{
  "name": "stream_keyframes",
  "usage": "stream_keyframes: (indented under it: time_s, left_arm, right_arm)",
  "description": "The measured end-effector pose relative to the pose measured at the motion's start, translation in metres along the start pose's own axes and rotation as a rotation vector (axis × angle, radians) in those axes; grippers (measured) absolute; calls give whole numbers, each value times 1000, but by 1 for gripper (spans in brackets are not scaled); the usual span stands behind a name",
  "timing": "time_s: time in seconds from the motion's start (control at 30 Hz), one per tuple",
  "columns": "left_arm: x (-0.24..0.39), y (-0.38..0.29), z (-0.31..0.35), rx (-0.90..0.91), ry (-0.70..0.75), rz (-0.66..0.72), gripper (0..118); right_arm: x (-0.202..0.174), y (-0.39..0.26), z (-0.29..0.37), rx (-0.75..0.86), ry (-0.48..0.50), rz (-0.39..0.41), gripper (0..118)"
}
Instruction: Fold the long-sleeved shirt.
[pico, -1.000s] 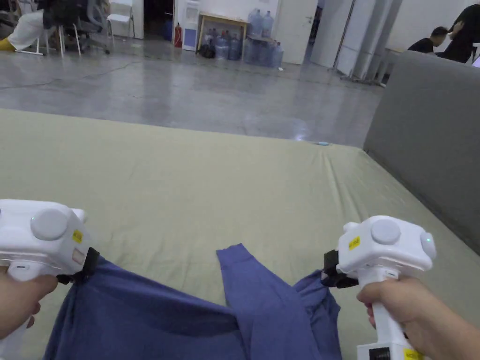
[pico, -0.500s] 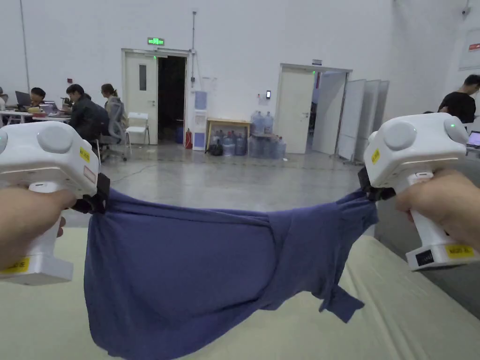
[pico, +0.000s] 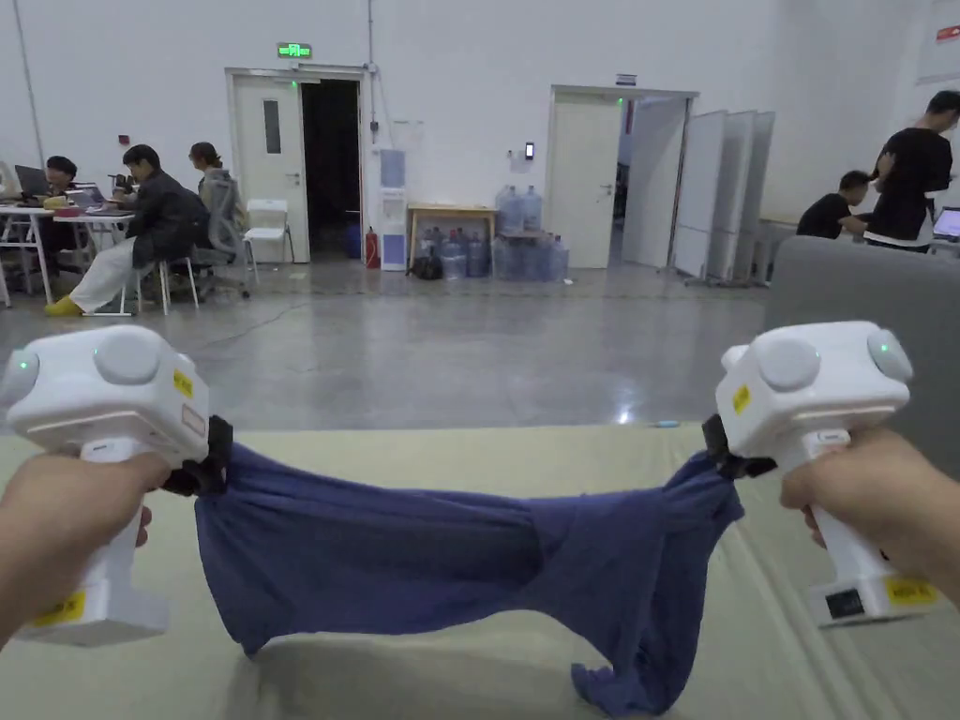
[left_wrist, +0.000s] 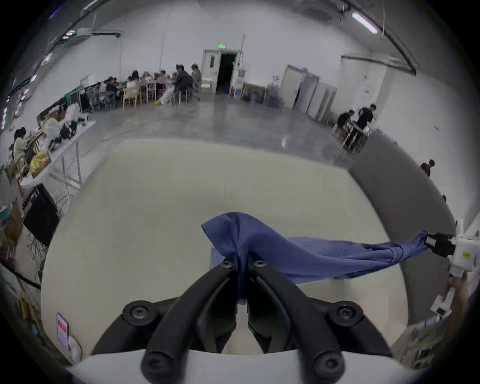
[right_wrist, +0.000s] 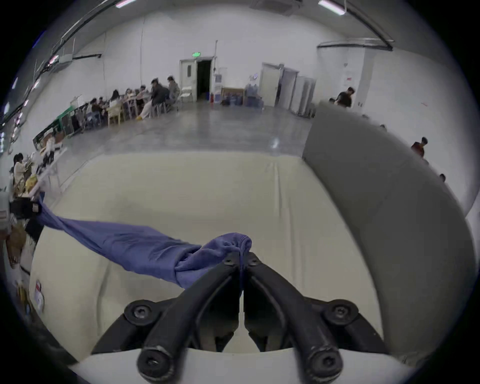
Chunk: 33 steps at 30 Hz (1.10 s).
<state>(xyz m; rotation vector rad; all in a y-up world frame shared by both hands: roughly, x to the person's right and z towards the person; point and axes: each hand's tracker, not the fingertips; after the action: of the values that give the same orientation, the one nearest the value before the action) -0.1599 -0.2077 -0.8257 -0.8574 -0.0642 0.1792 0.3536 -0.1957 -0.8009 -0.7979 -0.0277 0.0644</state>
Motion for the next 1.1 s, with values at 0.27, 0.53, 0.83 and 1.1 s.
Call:
stream_keyframes:
  time_s: [0.27,0.53,0.83,1.1]
  left_arm:
    - [-31,-173,-12,-204,-40,-63,0]
    - [-52,-315,31,-301,-29,-81,0]
    - [-73,-405,39,-387,-49,-30,0]
    - [-82,-421,14,-398,-44,19,0]
  right_arm:
    - [3,-210,-14,-111,68,84,0]
    - [-15,-332,36,-182,87,198,0]
    - [-11,-408,44,-334,117,122,0]
    - [-11,-420,15,-391,109,95,0]
